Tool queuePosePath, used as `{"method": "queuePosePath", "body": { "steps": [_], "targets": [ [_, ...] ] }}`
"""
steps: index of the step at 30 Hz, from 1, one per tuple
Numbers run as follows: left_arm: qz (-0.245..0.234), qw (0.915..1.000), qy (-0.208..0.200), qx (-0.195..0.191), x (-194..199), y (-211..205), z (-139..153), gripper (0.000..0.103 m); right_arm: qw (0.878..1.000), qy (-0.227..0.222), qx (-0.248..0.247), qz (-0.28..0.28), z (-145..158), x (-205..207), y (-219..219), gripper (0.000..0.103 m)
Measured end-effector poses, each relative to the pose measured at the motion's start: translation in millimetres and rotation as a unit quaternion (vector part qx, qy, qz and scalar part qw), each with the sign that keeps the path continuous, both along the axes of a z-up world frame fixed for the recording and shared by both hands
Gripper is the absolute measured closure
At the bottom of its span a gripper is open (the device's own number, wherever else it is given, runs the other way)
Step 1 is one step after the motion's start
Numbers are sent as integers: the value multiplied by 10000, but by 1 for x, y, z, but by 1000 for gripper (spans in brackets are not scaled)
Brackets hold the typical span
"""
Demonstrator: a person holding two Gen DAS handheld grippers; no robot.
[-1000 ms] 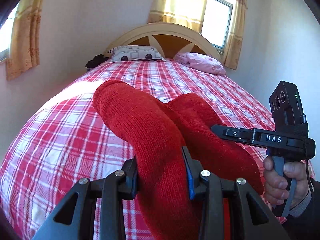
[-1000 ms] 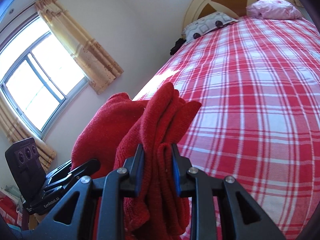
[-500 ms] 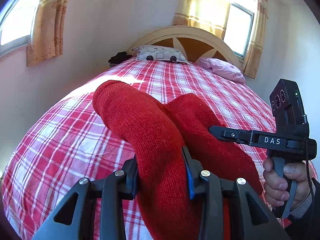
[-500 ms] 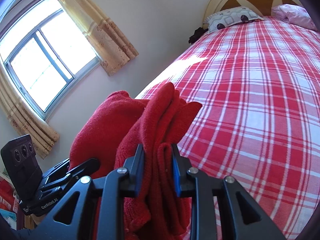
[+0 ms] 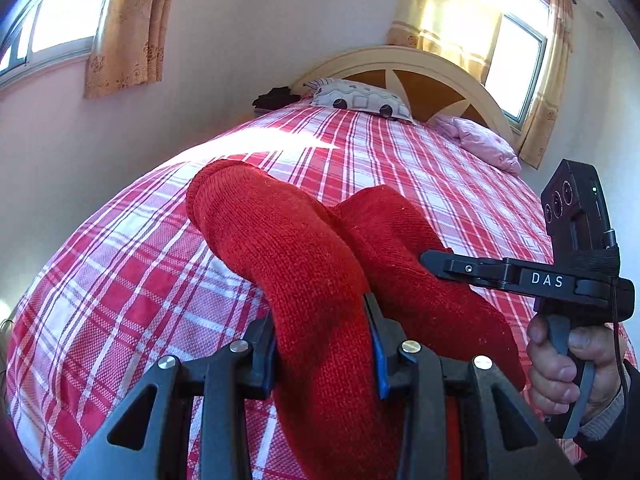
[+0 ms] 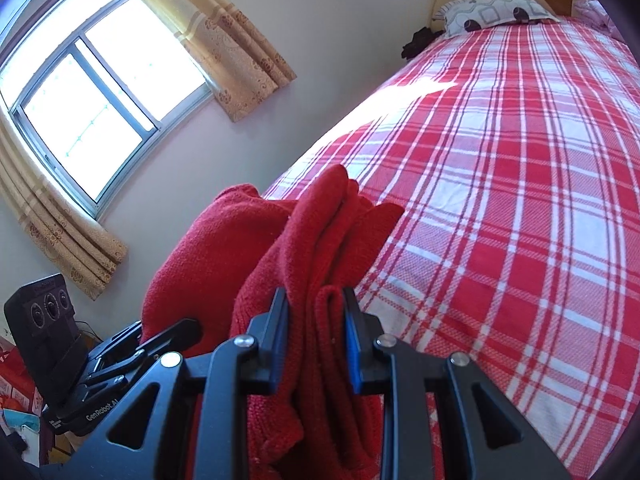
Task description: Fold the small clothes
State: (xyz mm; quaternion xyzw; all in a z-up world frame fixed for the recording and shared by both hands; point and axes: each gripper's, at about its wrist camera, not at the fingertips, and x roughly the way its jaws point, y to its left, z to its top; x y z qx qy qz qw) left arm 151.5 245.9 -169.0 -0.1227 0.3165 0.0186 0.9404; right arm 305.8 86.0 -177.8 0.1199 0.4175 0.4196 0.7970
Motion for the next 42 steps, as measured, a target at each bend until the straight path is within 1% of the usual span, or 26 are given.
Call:
{"method": "queuePosePath", "body": {
  "steps": [7, 12, 15, 25, 27, 29, 33, 34, 36, 39, 40, 41, 42],
  "targets": [
    [77, 9996, 251, -85, 0, 16, -22, 66, 9997, 229, -107, 30, -22, 9, 13, 76],
    [107, 9993, 320, -129, -2, 20, -32, 66, 9995, 233, -197, 49, -27, 9, 22, 76],
    [126, 9991, 346, -200, -3, 25, -36, 66, 9995, 234, -223, 44, -27, 10, 22, 76],
    [123, 9990, 372, -193, -6, 27, -50, 66, 9985, 430, -350, -46, -44, 15, 17, 76],
    [116, 9992, 346, -142, -6, 27, -53, 64, 9982, 456, -371, -64, -47, 16, 16, 76],
    [132, 9993, 342, -54, -6, 26, -56, 57, 9979, 481, -419, -90, -50, 17, 16, 75],
    [222, 9991, 304, -181, -9, 29, -60, 55, 9971, 515, -541, -135, -53, 17, 17, 74],
    [226, 9991, 310, -158, -8, 29, -59, 54, 9967, 537, -588, -138, -54, 17, 18, 73],
    [291, 9991, 310, -88, -8, 27, -59, 50, 9958, 576, -704, -136, -55, 18, 20, 71],
    [437, 9984, 341, -64, -11, 29, -59, 39, 9952, 517, -802, -205, -52, 17, 17, 64],
    [517, 9980, 371, -55, -12, 31, -59, 31, 9948, 466, -856, -280, -50, 16, 13, 58],
    [577, 9975, 392, -53, -13, 32, -59, 26, 9943, 399, -917, -358, -48, 14, 10, 49],
    [631, 9971, 413, -77, -16, 35, -59, 25, 9939, 343, -965, -415, -46, 12, 6, 47]
  ]
}}
